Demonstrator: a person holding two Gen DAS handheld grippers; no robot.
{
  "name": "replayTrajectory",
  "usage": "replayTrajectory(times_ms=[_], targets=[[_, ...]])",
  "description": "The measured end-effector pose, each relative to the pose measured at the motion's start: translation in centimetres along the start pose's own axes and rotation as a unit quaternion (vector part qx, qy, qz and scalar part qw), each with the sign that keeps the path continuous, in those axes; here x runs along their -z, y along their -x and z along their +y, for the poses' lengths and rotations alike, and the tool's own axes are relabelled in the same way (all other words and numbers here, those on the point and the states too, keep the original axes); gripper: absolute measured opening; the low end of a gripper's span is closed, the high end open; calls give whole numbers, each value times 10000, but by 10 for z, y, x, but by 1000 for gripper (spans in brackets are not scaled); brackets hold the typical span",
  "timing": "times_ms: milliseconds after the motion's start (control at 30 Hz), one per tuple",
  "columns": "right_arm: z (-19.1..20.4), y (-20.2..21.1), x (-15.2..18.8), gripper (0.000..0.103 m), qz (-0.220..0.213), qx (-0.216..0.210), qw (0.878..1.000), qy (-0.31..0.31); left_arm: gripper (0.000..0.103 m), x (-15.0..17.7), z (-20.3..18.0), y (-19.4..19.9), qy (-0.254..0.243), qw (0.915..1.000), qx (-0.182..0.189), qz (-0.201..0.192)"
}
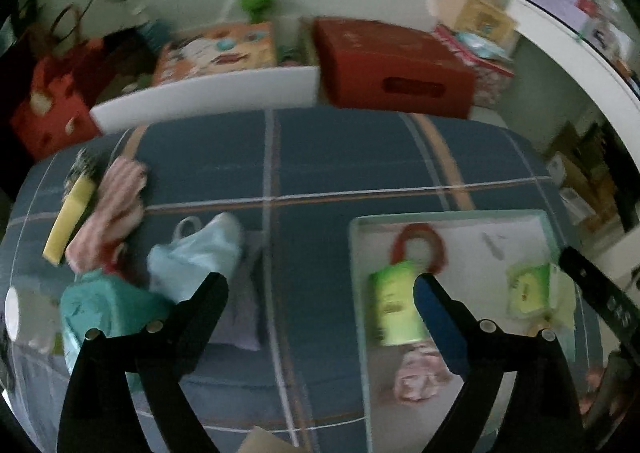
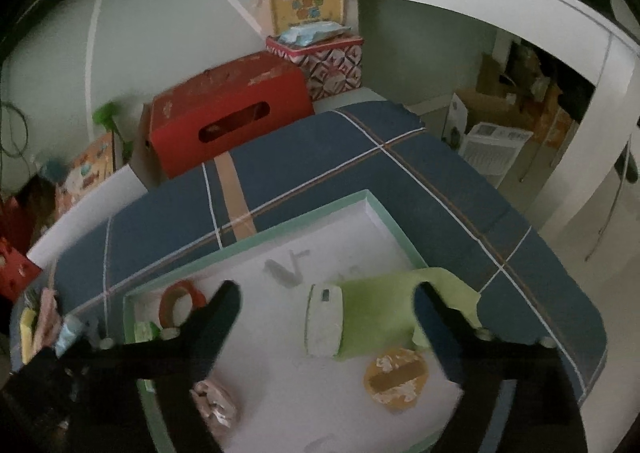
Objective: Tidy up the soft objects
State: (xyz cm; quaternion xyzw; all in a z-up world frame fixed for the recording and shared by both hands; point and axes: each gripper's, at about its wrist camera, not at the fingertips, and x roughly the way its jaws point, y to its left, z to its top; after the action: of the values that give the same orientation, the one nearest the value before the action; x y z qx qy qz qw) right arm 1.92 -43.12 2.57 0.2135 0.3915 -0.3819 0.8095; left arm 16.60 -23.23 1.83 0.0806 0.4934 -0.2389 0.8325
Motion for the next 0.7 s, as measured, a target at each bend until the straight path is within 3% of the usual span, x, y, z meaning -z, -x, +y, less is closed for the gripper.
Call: replayTrajectory(times_ms=[300, 600, 700], targets=[[12, -9, 4, 103, 126, -153, 9997, 149, 94, 0, 34, 14, 460, 9986, -247, -42], [-21, -38, 9, 102, 219, 910, 9955, -151, 94, 0, 43, 16, 546, 9983, -193, 14], [-32, -43, 11, 87, 263, 1082, 9935, -249, 94, 3, 43, 13, 542, 9983, -175, 82]])
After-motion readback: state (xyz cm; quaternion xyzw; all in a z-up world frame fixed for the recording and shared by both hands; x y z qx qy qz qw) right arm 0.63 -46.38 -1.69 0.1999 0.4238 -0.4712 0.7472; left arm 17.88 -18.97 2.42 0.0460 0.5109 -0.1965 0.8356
